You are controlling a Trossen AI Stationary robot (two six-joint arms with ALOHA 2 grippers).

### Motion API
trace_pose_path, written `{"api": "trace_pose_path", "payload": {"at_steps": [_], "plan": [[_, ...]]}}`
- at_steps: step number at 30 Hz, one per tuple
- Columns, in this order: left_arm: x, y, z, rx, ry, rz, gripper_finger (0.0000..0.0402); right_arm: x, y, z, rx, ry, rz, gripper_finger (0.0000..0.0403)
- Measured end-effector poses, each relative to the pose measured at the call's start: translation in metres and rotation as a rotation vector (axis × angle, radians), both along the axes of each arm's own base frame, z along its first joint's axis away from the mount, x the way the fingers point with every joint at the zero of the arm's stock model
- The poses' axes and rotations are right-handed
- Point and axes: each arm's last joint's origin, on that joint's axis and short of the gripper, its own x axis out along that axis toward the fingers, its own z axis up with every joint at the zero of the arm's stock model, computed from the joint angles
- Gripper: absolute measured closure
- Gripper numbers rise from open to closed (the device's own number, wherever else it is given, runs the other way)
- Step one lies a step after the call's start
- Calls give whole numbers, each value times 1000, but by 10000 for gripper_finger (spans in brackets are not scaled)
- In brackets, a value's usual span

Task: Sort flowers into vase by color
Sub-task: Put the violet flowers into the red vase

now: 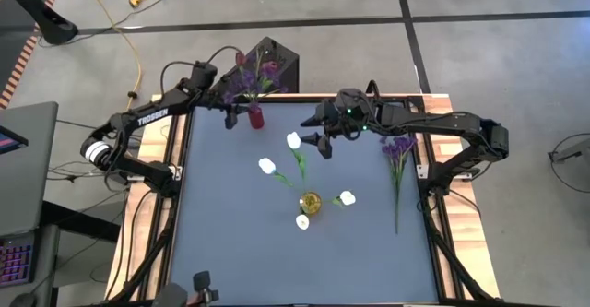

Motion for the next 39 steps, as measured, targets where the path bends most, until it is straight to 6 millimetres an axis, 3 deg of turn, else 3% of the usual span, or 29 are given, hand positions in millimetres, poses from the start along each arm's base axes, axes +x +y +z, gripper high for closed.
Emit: {"api": "trace_pose_path", "payload": {"at_steps": [10,16,24,28,33,39], "plan": [[-2,-1,12,-39,96,-18,252,-2,-7,0,25,0,-31,127],[-4,-3,20,-69,166,0,252,-5,-13,-2,124,16,-90,127],[-11,-14,29,-162,303,-81,252,-19,-29,-14,437,134,-301,127],[-15,-21,29,-230,347,-99,252,-28,-35,-22,496,229,-365,127],[-23,-27,36,-217,420,-6,252,-34,-34,-28,573,303,-421,127],[-39,-45,64,-83,432,150,252,-45,-32,-23,645,436,-521,127]]}}
